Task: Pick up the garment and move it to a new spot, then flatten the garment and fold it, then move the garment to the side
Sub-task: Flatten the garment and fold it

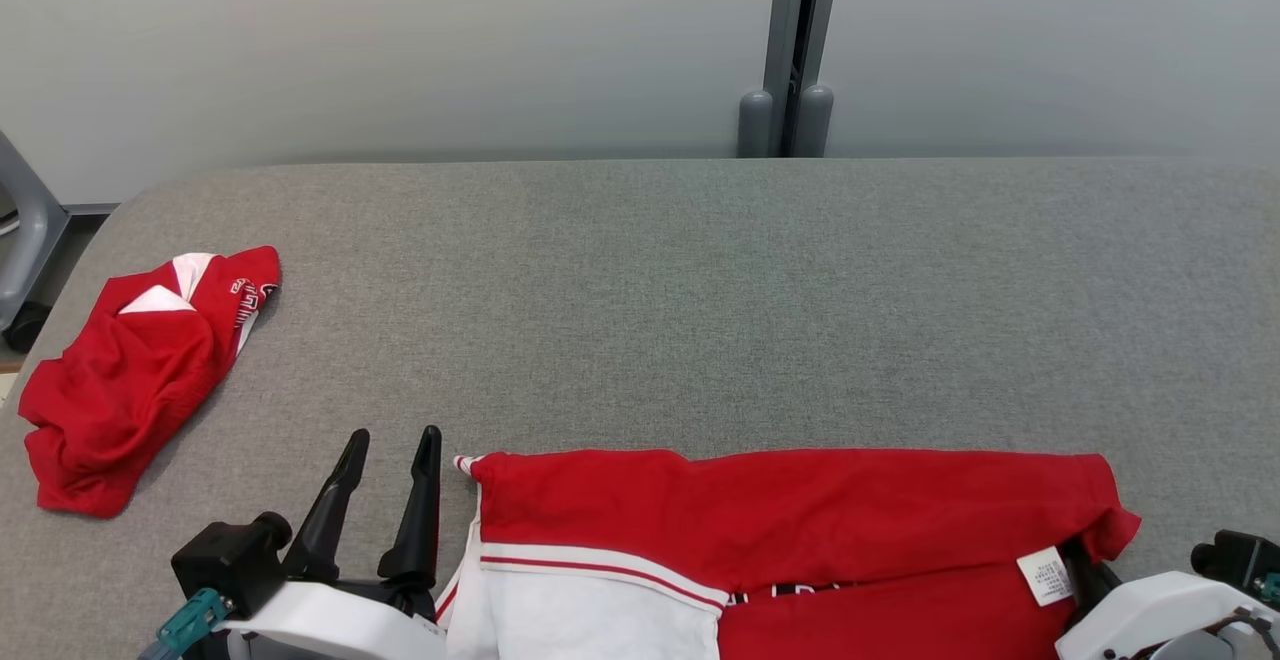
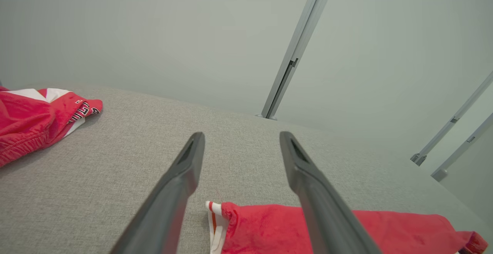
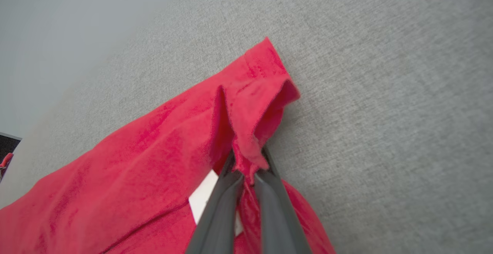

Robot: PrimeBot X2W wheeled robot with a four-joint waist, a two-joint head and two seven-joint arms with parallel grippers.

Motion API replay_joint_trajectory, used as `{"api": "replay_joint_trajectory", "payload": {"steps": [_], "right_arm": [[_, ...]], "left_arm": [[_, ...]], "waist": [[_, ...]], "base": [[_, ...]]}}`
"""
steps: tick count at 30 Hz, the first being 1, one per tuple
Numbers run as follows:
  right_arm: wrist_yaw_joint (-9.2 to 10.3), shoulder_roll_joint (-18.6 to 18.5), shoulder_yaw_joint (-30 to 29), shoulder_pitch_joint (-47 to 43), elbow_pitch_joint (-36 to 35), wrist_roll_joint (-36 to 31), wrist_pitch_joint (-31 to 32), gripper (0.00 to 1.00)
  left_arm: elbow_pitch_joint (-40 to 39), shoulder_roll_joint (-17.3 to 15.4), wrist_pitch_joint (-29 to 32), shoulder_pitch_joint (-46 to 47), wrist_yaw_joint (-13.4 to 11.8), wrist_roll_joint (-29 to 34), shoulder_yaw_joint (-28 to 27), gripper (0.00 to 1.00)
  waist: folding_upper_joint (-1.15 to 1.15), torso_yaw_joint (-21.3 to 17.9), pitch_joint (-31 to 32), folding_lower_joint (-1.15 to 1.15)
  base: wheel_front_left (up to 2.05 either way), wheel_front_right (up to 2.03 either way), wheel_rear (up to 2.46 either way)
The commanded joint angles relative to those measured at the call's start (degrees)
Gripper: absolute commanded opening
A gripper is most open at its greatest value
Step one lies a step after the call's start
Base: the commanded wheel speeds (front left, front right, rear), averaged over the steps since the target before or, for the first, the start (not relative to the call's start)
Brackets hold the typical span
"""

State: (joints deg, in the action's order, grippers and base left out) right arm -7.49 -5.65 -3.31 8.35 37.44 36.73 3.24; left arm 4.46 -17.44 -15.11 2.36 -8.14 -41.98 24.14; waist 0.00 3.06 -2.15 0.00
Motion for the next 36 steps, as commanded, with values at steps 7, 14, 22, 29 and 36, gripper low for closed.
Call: {"api": "replay_joint_trajectory", "payload": {"steps": [7,14,22,29,36], "right_arm": [[0.00,-3.6,0.2,-0.4,-1.5,3.3,-4.4,0.00],[0.00,-7.2,-2.8,0.7,-0.7,3.3,-8.7,0.00],[0.00,-9.0,-4.9,0.7,-3.9,0.7,-13.2,0.00],[-0.01,-8.5,-5.1,-1.5,-13.1,-3.4,-14.4,0.00],[-0.01,-5.9,-2.6,-3.6,-23.7,-7.2,-11.4,0.00]], "left_arm": [[0.1,-0.1,0.0,0.7,-0.1,0.1,0.0,1.00],[0.1,-0.1,0.0,0.7,0.0,0.3,0.2,1.00],[-0.1,0.0,0.0,0.2,-0.2,0.5,0.1,1.00],[-0.7,1.0,0.0,-0.9,-0.2,1.7,-2.8,1.00],[-1.4,3.2,0.0,-2.4,0.6,6.1,-6.9,1.00]], "waist": [[0.00,-0.6,0.1,0.00],[0.00,-0.8,0.1,0.00],[0.00,-0.5,0.8,0.00],[0.00,-0.2,1.5,0.00],[0.00,0.5,1.9,0.00]], "base": [[0.00,0.00,0.00],[0.00,0.00,0.00],[0.00,0.00,0.00],[0.00,0.00,0.00],[0.00,0.00,0.00]]}}
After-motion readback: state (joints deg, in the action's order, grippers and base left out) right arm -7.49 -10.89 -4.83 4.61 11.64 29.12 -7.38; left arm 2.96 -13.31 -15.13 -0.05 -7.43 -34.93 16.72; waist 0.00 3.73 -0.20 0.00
